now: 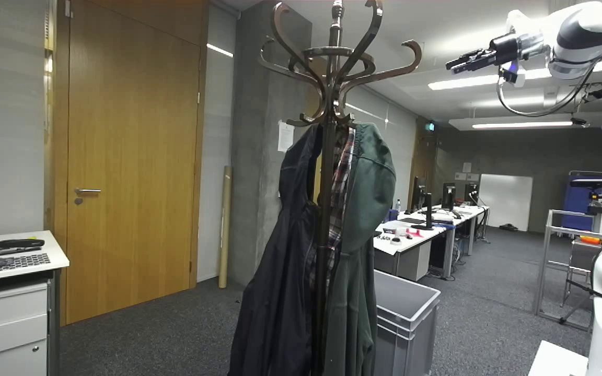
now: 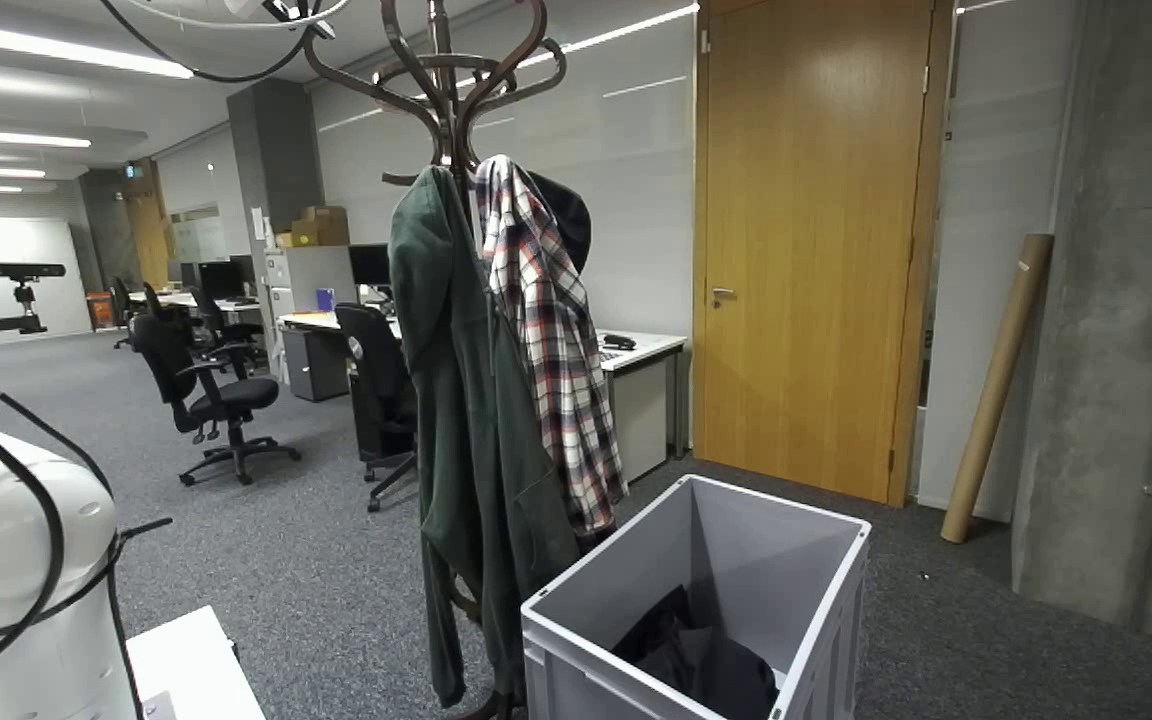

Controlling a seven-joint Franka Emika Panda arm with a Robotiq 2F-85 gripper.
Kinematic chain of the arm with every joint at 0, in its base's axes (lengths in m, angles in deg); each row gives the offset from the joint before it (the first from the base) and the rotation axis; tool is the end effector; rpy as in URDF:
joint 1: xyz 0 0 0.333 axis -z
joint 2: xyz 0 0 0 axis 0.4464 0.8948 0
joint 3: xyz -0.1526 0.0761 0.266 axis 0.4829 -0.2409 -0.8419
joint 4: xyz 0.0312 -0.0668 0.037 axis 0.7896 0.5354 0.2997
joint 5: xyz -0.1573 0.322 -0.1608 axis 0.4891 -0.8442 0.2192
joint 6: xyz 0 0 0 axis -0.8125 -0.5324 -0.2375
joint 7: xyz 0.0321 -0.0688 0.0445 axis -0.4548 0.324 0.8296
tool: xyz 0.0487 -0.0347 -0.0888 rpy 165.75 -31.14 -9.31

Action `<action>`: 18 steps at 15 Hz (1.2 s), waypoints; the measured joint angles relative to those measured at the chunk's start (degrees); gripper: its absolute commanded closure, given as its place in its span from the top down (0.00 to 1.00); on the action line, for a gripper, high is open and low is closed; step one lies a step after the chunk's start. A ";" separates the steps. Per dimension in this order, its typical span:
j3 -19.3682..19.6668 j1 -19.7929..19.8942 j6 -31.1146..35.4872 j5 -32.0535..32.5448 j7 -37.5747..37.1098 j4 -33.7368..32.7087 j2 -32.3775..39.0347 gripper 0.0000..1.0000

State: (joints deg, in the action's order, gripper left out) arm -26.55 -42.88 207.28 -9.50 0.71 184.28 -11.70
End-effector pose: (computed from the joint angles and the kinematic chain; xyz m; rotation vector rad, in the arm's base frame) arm 0.2858 0.0087 0.9007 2.2129 1.0976 1.8111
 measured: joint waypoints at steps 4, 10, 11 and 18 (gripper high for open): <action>0.08 -0.11 -0.08 0.00 -0.07 1.04 -0.39 1.00; 0.08 -0.19 -0.32 0.00 -0.10 1.04 -0.38 1.00; 0.07 -0.28 -0.65 0.00 -0.10 1.04 -0.43 1.00; -0.43 -1.06 -7.54 0.00 0.04 0.92 -1.41 1.00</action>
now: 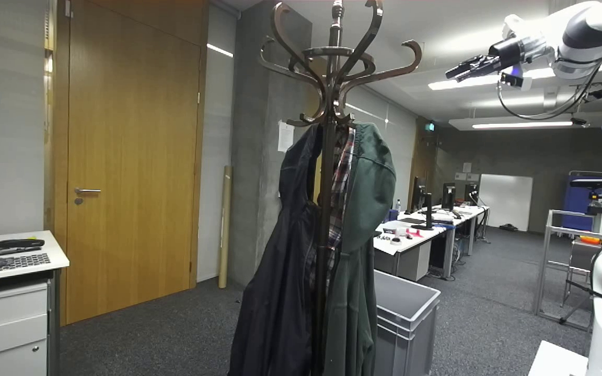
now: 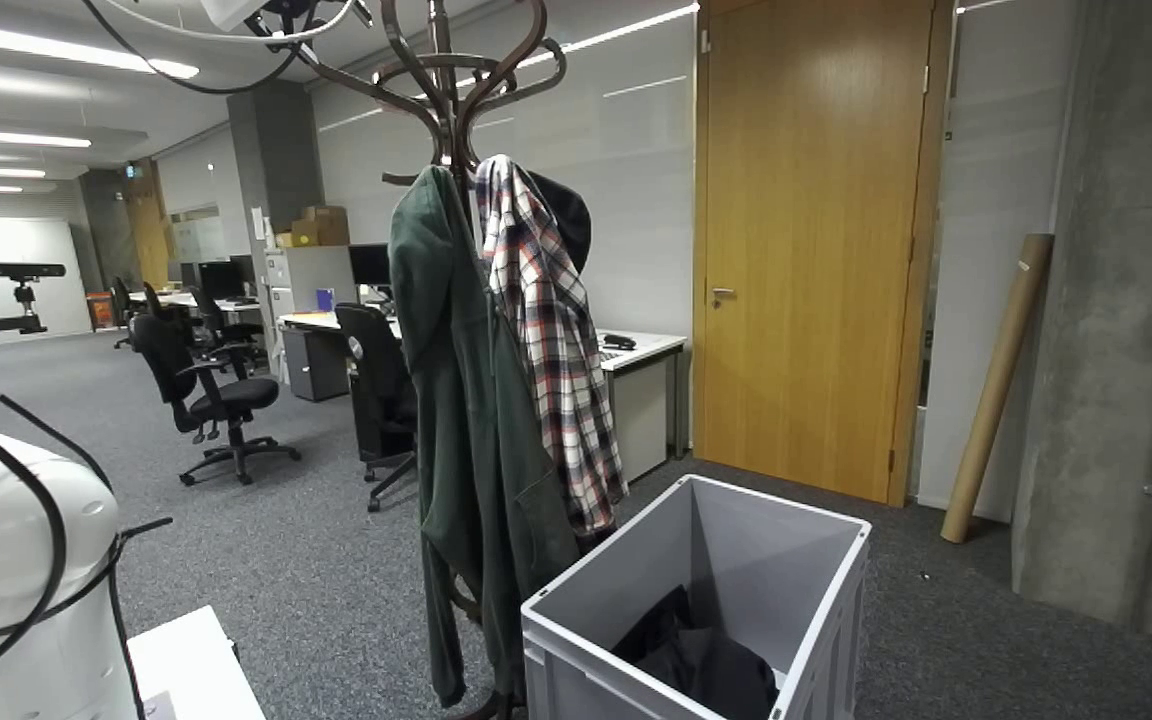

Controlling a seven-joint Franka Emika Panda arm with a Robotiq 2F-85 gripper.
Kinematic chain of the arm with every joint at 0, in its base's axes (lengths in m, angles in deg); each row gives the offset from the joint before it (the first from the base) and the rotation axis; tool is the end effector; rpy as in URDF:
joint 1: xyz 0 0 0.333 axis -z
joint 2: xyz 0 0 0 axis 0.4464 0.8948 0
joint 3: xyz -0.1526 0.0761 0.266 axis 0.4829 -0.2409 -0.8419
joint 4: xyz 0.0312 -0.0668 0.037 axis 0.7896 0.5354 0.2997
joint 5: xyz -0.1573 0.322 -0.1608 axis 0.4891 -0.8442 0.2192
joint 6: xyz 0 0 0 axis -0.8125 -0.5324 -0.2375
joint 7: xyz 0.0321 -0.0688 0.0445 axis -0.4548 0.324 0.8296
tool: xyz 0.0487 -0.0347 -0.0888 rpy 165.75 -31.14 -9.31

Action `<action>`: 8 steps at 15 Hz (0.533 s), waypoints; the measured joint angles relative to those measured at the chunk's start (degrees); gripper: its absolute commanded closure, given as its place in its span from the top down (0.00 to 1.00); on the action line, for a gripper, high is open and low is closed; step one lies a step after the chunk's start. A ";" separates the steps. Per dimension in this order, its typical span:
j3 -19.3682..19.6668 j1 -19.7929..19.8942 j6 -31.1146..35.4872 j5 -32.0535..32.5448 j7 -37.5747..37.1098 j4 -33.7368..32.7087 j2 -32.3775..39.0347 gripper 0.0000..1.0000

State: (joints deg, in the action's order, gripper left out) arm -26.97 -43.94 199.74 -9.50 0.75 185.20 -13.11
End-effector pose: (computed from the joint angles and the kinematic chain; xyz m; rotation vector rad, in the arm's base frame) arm 0.2794 0.0222 0.8841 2.3045 1.2267 1.6919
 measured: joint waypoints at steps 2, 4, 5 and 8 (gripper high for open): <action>-0.36 -0.01 -1.69 0.00 0.00 -0.02 -0.31 1.00; -0.74 -0.01 -2.40 0.00 -0.01 -0.02 -0.40 1.00; -0.94 0.04 -2.41 0.00 -0.14 0.01 -0.40 1.00; -1.74 1.24 -2.33 1.35 -1.71 0.52 -0.37 1.00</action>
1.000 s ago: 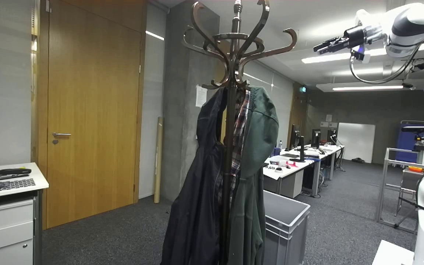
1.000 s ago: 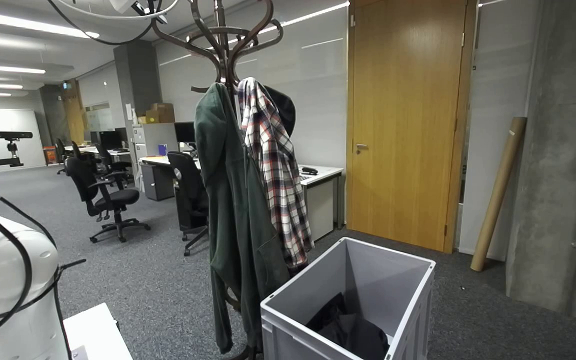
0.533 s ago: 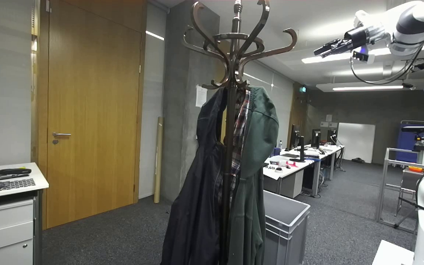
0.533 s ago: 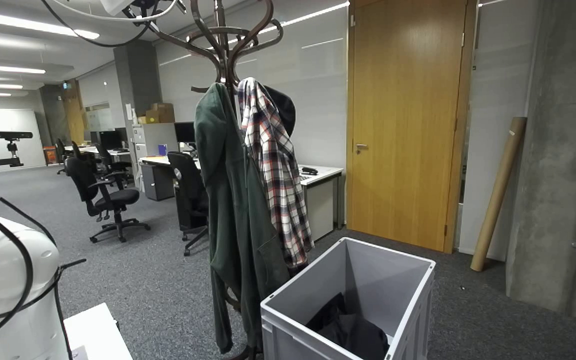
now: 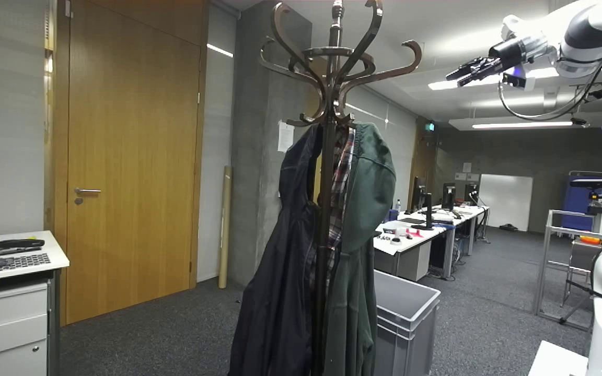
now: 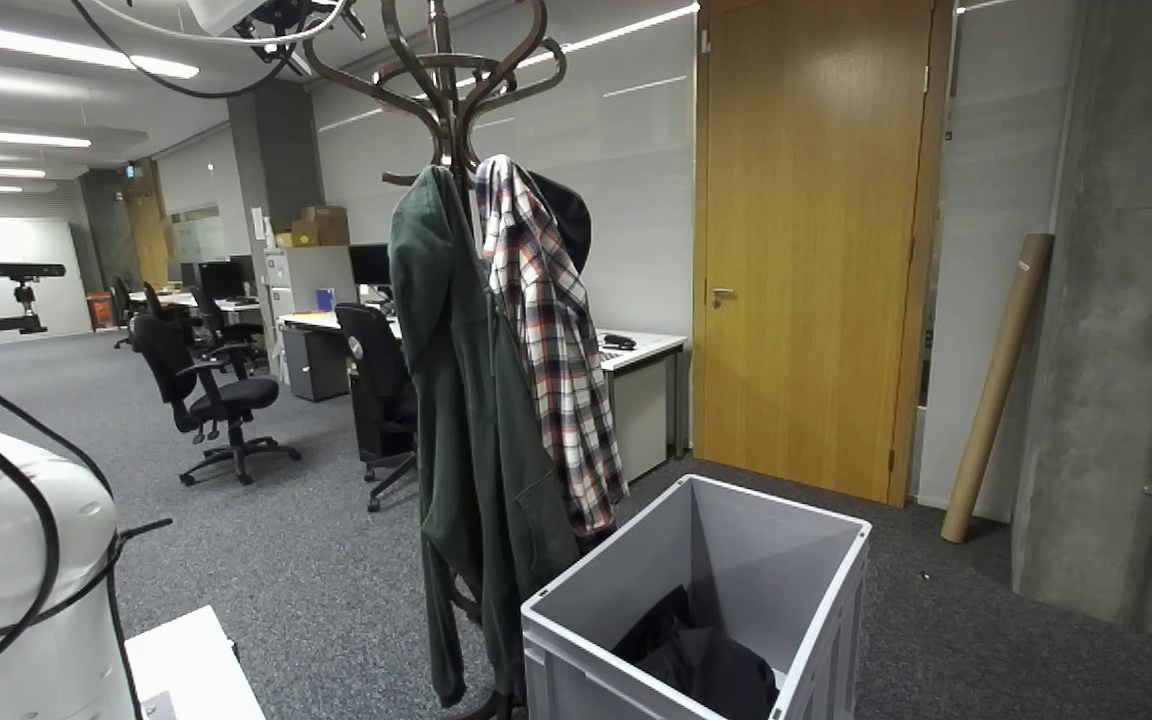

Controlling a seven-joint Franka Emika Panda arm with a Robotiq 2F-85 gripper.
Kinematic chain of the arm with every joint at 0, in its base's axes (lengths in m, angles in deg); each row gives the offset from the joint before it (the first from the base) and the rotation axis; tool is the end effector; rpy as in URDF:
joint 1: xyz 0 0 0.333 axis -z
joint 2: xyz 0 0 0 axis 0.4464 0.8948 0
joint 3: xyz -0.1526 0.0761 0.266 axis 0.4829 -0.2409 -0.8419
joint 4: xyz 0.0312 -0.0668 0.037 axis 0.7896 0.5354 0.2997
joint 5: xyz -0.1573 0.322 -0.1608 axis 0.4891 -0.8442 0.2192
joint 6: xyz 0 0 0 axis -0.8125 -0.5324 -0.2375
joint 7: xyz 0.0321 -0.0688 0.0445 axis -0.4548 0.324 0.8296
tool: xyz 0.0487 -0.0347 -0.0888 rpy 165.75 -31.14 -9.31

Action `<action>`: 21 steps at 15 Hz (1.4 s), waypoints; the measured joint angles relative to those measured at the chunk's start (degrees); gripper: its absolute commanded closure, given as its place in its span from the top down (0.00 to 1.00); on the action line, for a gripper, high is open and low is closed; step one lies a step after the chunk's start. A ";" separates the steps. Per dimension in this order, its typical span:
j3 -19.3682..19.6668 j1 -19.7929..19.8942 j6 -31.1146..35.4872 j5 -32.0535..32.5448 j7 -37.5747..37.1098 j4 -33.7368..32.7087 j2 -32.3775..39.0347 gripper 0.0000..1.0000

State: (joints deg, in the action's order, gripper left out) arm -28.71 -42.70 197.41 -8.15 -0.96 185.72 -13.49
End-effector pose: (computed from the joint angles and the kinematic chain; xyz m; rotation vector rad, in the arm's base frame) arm 0.2758 0.0343 0.8775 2.3361 1.2340 1.6189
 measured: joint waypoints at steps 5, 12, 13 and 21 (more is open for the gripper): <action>-1.85 3.66 1.49 1.87 -8.29 3.61 0.09 1.00; -3.15 3.86 4.75 2.27 -16.69 7.00 0.34 1.00; -3.15 3.57 4.83 2.27 -17.33 7.05 0.34 1.00; -3.15 3.34 4.76 2.30 -17.71 7.07 0.34 1.00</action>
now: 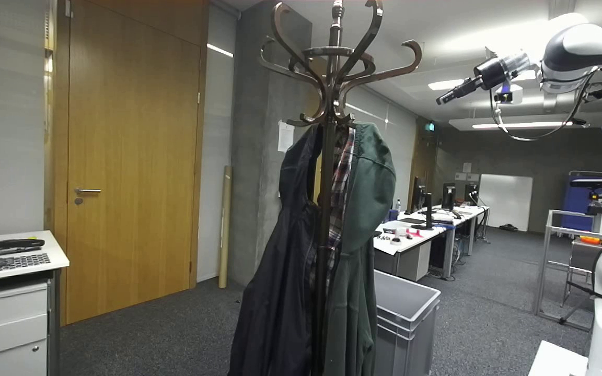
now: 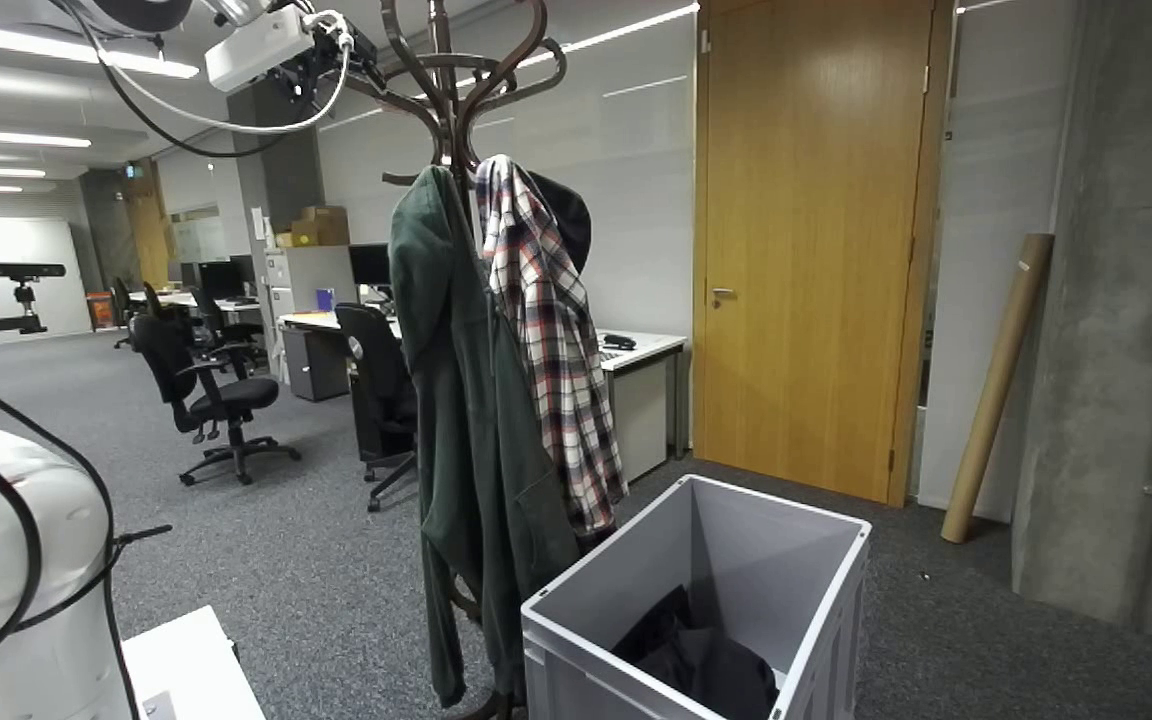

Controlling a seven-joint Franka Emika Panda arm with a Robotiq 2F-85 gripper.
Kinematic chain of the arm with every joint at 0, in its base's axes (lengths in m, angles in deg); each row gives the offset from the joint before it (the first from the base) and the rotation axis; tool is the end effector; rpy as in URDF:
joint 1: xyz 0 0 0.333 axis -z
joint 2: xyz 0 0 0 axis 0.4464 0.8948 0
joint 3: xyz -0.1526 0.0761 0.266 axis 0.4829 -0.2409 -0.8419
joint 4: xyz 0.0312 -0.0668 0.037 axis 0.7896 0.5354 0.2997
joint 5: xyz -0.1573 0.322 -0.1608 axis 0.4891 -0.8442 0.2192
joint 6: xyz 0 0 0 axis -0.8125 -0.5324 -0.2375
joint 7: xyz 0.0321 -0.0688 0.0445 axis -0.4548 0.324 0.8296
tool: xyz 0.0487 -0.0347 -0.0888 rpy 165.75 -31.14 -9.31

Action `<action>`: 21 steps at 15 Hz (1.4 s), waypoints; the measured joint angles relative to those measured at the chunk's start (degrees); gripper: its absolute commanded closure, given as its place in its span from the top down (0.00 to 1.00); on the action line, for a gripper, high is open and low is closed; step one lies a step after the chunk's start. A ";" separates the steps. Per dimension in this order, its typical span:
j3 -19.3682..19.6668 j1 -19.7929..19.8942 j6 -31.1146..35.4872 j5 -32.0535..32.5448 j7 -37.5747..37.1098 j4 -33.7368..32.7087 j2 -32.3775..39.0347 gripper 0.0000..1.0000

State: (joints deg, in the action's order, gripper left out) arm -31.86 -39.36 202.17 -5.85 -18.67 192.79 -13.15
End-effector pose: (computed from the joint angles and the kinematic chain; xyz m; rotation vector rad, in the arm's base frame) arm 0.3024 0.0539 0.8308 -2.5521 -0.8616 -1.5415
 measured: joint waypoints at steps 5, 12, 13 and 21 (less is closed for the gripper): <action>0.00 0.00 0.00 0.00 -0.03 1.62 -0.09 1.00; 0.02 0.00 0.08 0.00 -0.25 5.35 -0.43 1.00; 0.02 0.00 0.08 0.00 -0.29 5.83 -0.49 1.00; 0.03 -0.02 0.01 0.00 -0.47 6.76 -0.51 1.00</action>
State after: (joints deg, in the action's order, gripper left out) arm -31.84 -39.38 202.18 -5.85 -19.14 199.55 -13.66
